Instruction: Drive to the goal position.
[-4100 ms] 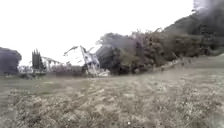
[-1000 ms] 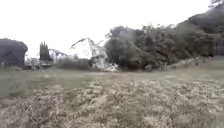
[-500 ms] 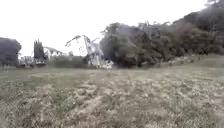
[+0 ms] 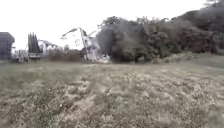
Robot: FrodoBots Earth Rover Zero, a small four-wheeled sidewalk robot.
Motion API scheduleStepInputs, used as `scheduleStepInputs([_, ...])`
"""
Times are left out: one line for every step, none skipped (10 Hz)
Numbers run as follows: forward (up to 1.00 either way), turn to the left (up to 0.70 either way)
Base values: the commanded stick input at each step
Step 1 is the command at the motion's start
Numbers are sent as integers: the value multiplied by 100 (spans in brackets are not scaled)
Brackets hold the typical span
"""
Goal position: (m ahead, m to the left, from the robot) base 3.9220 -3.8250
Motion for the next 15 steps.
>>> scheduleStepInputs([50,3])
scheduleStepInputs([50,3])
scheduleStepInputs([50,3])
scheduleStepInputs([50,3])
scheduleStepInputs([50,3])
scheduleStepInputs([50,3])
scheduleStepInputs([50,16])
scheduleStepInputs([50,29])
scheduleStepInputs([50,50])
scheduleStepInputs([50,50])
scheduleStepInputs([50,49])
scheduleStepInputs([50,46])
scheduleStepInputs([50,43])
scheduleStepInputs([50,5])
scheduleStepInputs([50,4])
